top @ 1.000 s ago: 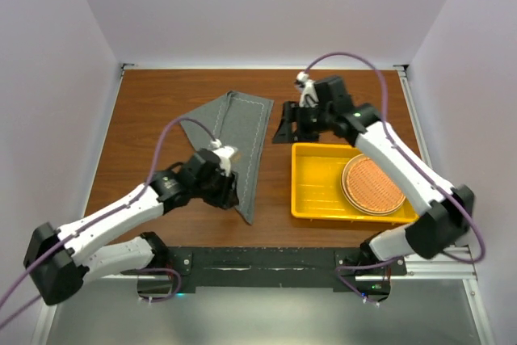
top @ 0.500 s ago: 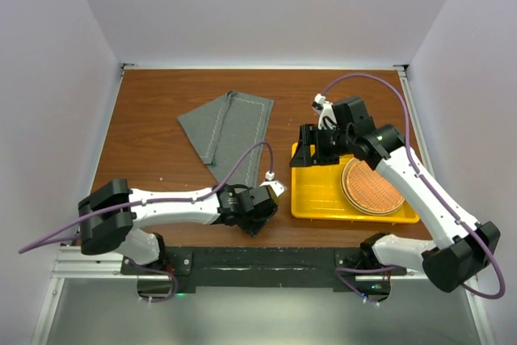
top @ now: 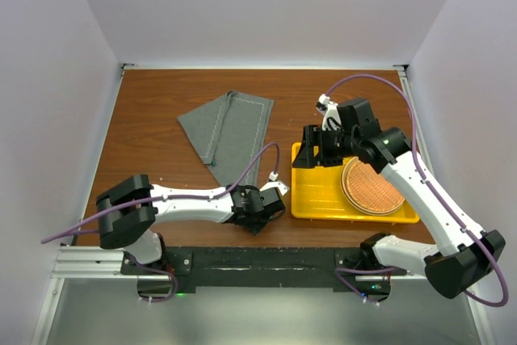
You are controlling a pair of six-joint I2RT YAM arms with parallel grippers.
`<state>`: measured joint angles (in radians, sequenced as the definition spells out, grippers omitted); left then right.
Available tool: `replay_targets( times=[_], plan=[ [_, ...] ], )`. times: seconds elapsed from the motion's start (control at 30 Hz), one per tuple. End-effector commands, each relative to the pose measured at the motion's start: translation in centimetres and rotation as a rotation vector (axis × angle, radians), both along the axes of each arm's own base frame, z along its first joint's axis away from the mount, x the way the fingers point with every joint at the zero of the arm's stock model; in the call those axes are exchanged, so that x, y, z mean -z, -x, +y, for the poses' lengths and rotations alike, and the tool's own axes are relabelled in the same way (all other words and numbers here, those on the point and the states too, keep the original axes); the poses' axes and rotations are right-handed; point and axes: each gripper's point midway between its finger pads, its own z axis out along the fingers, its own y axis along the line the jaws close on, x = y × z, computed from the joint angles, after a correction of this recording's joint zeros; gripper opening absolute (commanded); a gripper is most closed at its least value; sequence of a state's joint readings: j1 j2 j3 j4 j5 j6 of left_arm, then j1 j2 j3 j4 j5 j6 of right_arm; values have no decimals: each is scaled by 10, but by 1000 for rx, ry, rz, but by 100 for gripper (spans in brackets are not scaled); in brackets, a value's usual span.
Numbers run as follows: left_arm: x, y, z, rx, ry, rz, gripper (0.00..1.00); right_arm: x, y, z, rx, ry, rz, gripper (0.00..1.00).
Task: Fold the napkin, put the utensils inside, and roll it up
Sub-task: Fold the napkin
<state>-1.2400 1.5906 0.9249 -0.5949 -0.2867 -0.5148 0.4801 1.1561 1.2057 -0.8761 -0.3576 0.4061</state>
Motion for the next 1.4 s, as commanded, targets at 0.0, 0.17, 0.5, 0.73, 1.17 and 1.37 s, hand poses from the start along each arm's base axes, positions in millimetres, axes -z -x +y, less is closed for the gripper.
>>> replay_targets(
  times=[0.0,0.17,0.5,0.73,1.17,1.37],
  plan=[
    [1,-3,1,-39,3,-31,52,0,1,-2,-12,2,-8,70],
    [11,-4,4,-44,-11,-46,41,5,2,-2,-21,6,6,70],
    [21,-11,11,-77,-60,-93,19,10,4,-5,-29,31,18,70],
    [-3,-12,4,-89,-33,-97,0,12,4,-5,-47,37,26,71],
    [-114,-117,45,-325,55,-194,0,2,-20,8,-78,38,32,72],
    [-146,-200,85,-431,93,-309,0,-2,-47,18,-99,44,50,72]
  ],
)
